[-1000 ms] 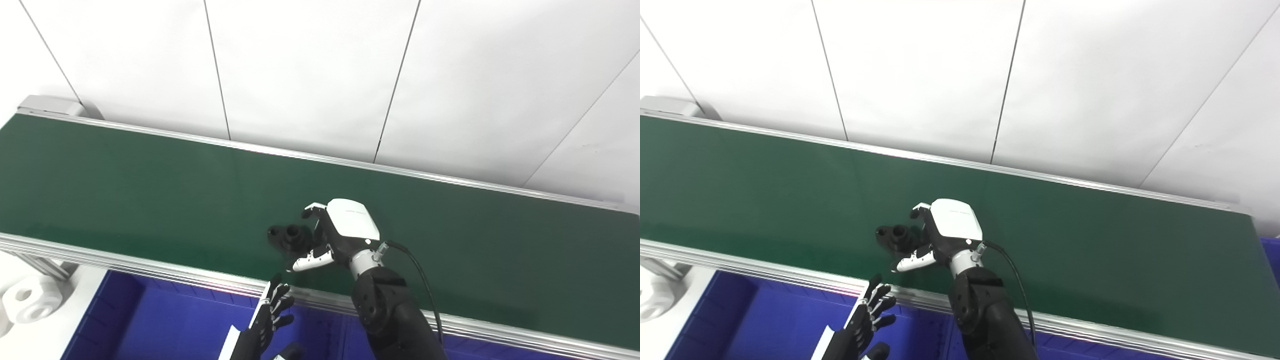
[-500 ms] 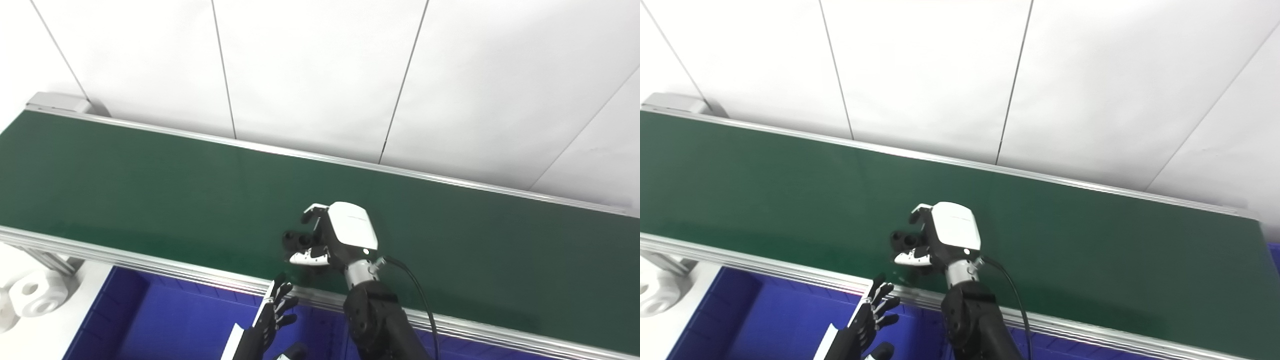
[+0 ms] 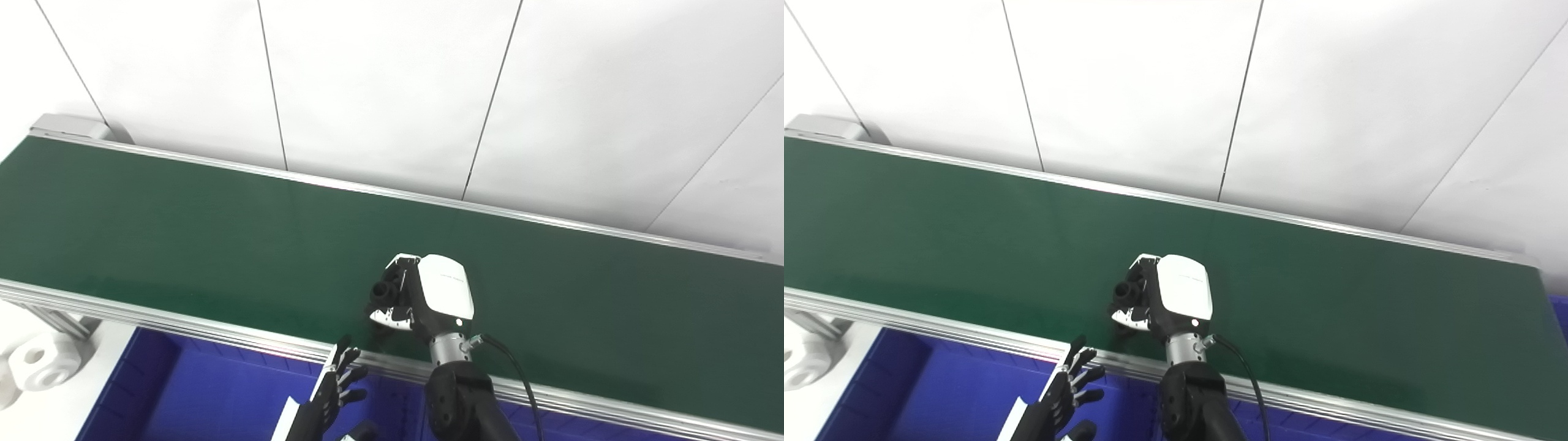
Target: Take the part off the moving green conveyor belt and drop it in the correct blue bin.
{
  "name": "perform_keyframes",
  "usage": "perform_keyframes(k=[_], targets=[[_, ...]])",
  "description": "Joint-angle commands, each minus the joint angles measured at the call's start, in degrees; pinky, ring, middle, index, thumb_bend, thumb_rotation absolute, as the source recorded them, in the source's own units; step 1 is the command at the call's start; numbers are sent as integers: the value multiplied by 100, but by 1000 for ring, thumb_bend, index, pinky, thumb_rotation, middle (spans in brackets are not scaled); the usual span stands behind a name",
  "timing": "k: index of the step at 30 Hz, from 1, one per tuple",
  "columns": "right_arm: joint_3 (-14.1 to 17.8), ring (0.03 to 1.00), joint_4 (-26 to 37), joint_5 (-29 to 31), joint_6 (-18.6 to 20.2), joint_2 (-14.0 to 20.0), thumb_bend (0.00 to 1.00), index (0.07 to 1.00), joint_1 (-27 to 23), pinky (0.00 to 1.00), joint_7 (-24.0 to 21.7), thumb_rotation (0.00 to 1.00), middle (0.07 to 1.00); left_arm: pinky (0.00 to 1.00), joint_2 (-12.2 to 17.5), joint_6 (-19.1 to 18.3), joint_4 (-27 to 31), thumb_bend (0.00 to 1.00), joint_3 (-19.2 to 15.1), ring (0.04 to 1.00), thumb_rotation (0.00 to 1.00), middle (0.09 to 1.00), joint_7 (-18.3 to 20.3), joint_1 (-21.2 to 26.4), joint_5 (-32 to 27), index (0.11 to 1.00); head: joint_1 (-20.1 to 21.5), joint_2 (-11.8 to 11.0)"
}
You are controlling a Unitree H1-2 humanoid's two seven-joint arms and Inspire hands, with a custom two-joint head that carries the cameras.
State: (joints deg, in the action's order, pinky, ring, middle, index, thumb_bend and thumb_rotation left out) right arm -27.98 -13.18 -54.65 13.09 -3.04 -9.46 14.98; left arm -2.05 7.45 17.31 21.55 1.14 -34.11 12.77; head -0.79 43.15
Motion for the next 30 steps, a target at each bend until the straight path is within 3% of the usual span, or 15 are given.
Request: perform_keyframes(k=[1,15,23,30], targets=[[-71,162,110,-37,-22,-25,501,481,-31,107,52,147,252,783,-403,-8,201,798,485,884,810,963,9,-166,-30,1000,0,12],[-135,160,812,193,-185,187,500,486,102,108,-130,148,251,769,-371,-115,250,782,465,876,823,954,-8,-145,-38,1000,69,25],[-90,147,1814,260,-138,198,501,485,-60,98,-682,148,229,777,-334,-112,171,806,387,881,830,952,15,-59,-132,1000,275,-10],[-7,194,2846,153,-34,218,502,485,-316,138,-1306,144,289,814,-236,-109,161,814,265,890,834,942,55,6,-326,1000,712,-17]])
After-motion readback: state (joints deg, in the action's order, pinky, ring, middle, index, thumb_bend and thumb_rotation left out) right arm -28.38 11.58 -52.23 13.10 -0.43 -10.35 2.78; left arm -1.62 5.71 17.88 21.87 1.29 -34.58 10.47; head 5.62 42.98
